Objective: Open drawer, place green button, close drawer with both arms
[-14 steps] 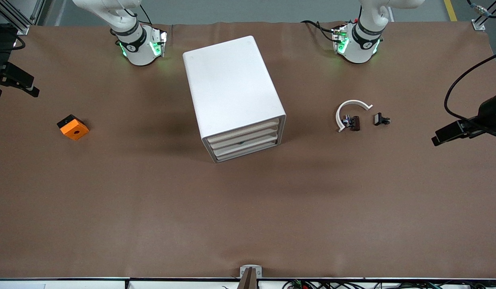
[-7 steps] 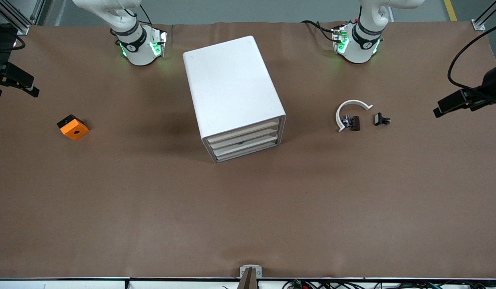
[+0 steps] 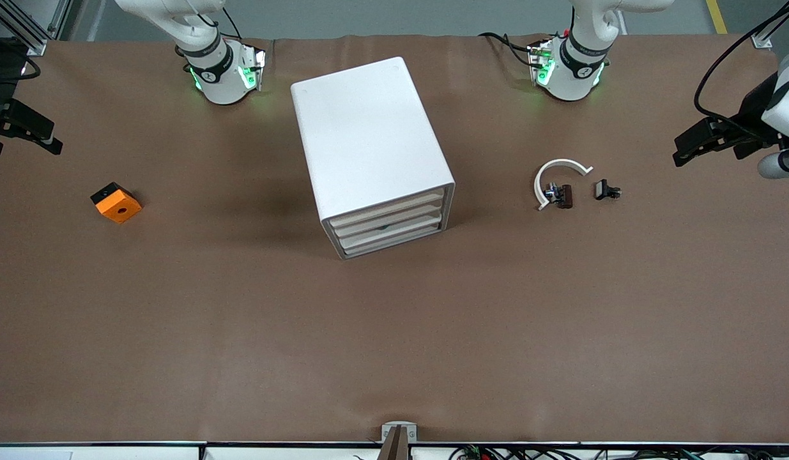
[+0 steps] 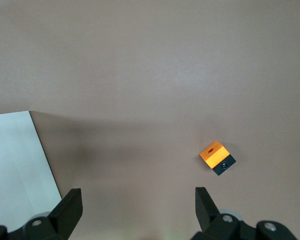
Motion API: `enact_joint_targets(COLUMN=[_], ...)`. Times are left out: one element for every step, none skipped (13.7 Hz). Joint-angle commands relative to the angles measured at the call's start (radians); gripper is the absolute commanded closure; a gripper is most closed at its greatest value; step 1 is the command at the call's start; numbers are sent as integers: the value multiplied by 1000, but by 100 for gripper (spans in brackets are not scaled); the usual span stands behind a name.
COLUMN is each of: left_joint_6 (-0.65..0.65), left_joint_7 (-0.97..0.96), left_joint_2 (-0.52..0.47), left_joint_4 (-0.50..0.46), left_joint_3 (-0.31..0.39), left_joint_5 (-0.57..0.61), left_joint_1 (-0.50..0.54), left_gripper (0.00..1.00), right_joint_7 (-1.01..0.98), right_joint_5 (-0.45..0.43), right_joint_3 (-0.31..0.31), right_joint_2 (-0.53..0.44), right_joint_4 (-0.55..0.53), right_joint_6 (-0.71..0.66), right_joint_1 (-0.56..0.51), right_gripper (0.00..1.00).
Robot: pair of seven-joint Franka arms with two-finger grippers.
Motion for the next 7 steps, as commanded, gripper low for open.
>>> enact_joint_targets(left_joint_6=[43, 44, 43, 43, 43, 43, 41], left_joint_7=[7, 4, -6, -4, 5, 5, 5], left_joint_2=[-66, -63, -62, -60, -57, -54, -54], left_joint_4=[-85, -79, -75, -70, -67, -52, -41], left_joint_3=[-46, -58, -61, -60, -58, -58, -57], left_joint_5=[21, 19, 18, 19, 22, 24, 25], left_joint_1=[13, 15, 13, 13, 13, 13, 10], left_gripper=[0, 0, 0, 0, 0, 0, 0], right_joint_7=[13, 13, 13, 13, 13, 13, 13], right_joint_5=[-12, -12, -12, -12, -12, -12, -12], right_joint_3=[-3, -3, -3, -3, -3, -3, -3], right_joint_2=[11, 11, 11, 11, 11, 11, 11], right_joint_4=[24, 23, 23, 24, 23, 23, 23], right_joint_6=[-13, -13, -13, -13, -13, -13, -11], right_joint_1=[7, 7, 7, 7, 9, 9, 9], right_gripper=[0, 0, 0, 0, 0, 0, 0])
